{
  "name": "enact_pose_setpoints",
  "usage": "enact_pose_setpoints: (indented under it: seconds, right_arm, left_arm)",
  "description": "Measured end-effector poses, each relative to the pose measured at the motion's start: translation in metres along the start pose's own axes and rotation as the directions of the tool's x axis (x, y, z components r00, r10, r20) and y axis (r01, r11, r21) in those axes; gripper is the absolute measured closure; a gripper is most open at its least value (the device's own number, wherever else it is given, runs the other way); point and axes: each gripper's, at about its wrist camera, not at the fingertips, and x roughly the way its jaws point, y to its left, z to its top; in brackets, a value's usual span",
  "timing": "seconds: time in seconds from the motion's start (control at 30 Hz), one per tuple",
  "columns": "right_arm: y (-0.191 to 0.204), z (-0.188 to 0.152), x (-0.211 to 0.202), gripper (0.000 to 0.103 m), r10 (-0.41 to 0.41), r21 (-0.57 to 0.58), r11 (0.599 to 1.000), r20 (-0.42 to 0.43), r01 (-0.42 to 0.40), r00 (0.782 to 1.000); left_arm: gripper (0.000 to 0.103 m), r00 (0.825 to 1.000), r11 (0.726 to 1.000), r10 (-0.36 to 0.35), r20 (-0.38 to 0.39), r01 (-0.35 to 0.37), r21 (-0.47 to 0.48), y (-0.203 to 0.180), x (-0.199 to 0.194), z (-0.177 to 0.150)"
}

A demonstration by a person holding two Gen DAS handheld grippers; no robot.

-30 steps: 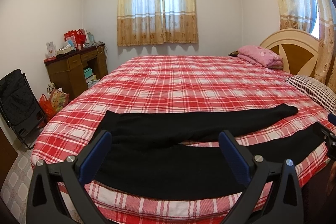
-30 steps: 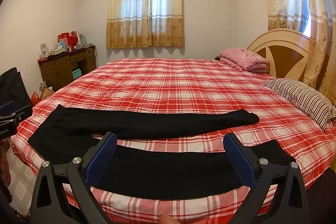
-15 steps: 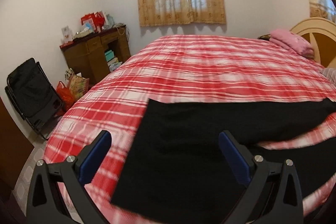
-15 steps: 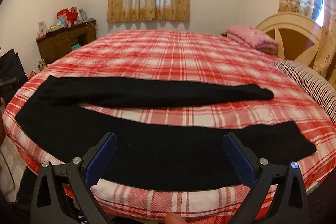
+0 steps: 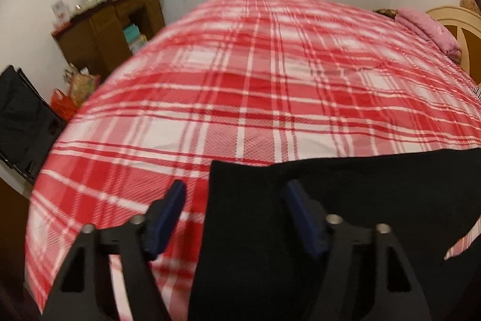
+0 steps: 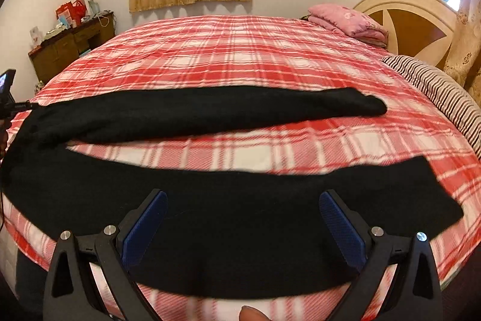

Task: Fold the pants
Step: 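Lower both tools onto the pant legs and close both grippers on the cuffs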

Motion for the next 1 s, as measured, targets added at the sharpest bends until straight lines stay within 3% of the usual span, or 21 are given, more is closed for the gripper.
enact_pose_setpoints:
  seconds: [0.17, 0.23, 0.27, 0.5, 0.67, 0.9, 1.0]
  right_arm:
    - [-0.046, 0.041, 0.017, 0.006, -0.051, 0.033, 0.998, 0.017, 0.051, 0.999]
    - [-0.070, 0.061, 0.032, 0.037, -0.055, 0.062, 0.997, -0.008, 0.055, 0.998]
    - [-0.082, 0.070, 0.041, 0.041, -0.065, 0.079, 0.995, -0.023, 0.067, 0.998]
    - [-0.158, 0.127, 0.104, 0.042, -0.173, 0.163, 0.969, -0.091, 0.186, 0.981]
    - [-0.205, 0.153, 0.150, 0.042, -0.117, 0.278, 0.947, -0.157, 0.158, 0.981]
    - [-0.213, 0.164, 0.222, 0.042, -0.115, 0.170, 0.972, -0.249, 0.161, 0.962]
    - [-0.216, 0.162, 0.243, 0.042, -0.150, 0.115, 0.975, -0.286, 0.189, 0.946]
  left_arm:
    - [0.055, 0.995, 0.997, -0.076, -0.058, 0.075, -0.030, 0.007, 0.024, 0.003]
    - [0.062, 0.994, 0.995, -0.099, -0.050, 0.098, -0.023, 0.008, 0.023, 0.003]
    - [0.064, 0.993, 0.994, -0.109, -0.050, 0.108, -0.023, 0.008, 0.023, 0.003]
    - [0.081, 0.989, 0.988, -0.149, 0.002, 0.149, -0.041, 0.009, 0.021, 0.001]
    - [0.082, 0.990, 0.989, -0.141, -0.005, 0.141, -0.039, 0.008, 0.027, 0.002]
    - [0.082, 0.992, 0.992, -0.124, -0.017, 0.124, -0.025, 0.004, 0.033, 0.002]
    - [0.082, 0.994, 0.994, -0.109, -0.018, 0.109, -0.010, 0.001, 0.034, 0.001]
